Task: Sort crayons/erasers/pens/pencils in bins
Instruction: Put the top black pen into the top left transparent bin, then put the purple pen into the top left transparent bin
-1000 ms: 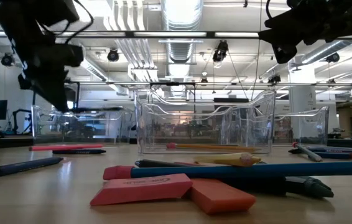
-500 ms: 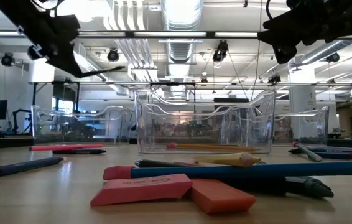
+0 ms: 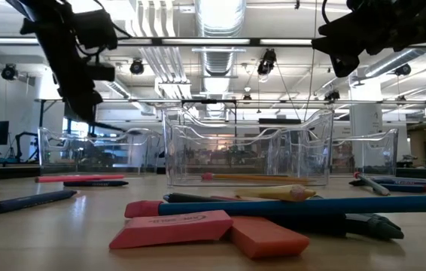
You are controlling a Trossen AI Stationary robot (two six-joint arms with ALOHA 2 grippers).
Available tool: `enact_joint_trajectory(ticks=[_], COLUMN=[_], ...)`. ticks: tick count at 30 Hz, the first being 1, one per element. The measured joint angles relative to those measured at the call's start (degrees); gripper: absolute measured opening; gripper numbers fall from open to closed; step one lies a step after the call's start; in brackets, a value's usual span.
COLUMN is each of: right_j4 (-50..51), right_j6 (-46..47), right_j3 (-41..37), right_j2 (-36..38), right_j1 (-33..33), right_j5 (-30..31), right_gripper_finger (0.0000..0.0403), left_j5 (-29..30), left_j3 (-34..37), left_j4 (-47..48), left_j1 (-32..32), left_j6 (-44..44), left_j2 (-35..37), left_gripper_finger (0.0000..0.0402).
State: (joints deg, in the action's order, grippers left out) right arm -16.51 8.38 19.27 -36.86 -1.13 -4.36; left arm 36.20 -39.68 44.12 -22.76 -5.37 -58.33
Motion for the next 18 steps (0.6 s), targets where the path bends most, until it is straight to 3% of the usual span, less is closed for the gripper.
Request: enact_joint_trajectory(ticks=[3,8,13,18], right_j4=[0.01,0.02,0.02,-0.02], right_j6=[0.00,-0.02,0.00,-0.04], right_j3=[-0.01,-0.02,-0.02,-0.04], right_j2=[0.00,0.00,0.02,0.02], right_j1=[0.00,0.00,0.00,0.00], right_j5=[0.00,-0.02,-0.02,-0.02], right_gripper_finger=[0.0137,0.0137,0.0137,0.0137], left_j5=[0.15,2.96,4.23,-9.37], left_j3=[-0.19,-2.51,-8.28,-14.07], left_j4=[0.84,4.69,10.42,6.54], left_j1=[-0.25,-0.77,-0.71,2.94], left_j6=[-0.03,-1.03,-5.38,-8.95], left_j2=[-2.83,-5.21,-5.18,-2.54], left_gripper_finger=[0.0024,0.0098,0.0158,0.0166])
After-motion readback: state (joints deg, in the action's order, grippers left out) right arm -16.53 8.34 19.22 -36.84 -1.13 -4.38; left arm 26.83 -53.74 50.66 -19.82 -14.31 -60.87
